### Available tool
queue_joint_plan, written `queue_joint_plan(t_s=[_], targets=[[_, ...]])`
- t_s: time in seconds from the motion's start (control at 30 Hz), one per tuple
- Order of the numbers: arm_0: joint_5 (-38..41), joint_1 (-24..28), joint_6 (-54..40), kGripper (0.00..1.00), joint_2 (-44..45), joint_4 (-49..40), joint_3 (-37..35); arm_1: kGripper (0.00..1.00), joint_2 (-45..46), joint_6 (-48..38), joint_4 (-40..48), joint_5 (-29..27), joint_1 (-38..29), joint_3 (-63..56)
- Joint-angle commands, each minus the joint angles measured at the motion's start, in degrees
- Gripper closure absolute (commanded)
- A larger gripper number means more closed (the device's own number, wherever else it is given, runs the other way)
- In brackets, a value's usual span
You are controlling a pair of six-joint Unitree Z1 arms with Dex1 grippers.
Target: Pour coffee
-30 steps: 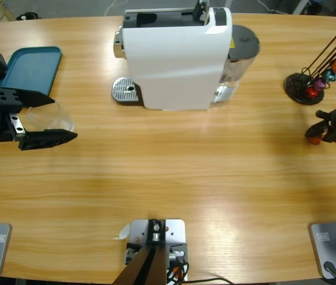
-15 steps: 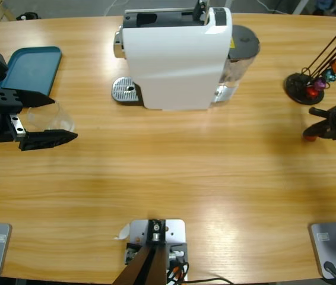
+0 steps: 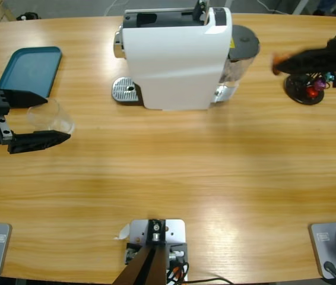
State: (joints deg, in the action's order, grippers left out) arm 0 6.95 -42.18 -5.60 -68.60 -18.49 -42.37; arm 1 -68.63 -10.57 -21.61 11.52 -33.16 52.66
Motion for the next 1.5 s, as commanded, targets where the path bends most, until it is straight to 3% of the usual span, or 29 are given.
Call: queue_joint_plan(t_s=[0.03, 0.2, 0.47, 0.77, 0.97, 1.5], targets=[[0.43, -0.50, 0.36, 0.032, 4.16, -2.20, 1.20, 1.000, -5.81, 19.53, 16.57, 11.95, -4.72, 0.18], [0.36, -0.49, 0.32, 0.032, 4.35, -3.13, 0.32, 1.000, -13.11, 30.71, 18.80, 19.84, -4.72, 4.31], [-0.18, -0.52, -0.20, 0.028, 2.38, -2.95, 0.18, 1.000, -25.59, 32.09, 19.52, 24.85, -4.72, 16.32], [-0.18, 0.59, -0.71, 0.027, 0.13, -2.41, -1.29, 1.000, -36.47, 31.14, 21.72, 24.50, -4.72, 25.30], [-0.01, 0.69, -0.70, 0.027, 0.04, -2.34, -0.29, 1.000, -36.49, 31.22, 21.77, 18.77, -4.72, 25.18], [-0.08, 0.69, -0.50, 0.027, 1.27, -2.34, 0.02, 1.000, -35.80, 30.06, 27.64, 16.34, -5.16, 15.91]])
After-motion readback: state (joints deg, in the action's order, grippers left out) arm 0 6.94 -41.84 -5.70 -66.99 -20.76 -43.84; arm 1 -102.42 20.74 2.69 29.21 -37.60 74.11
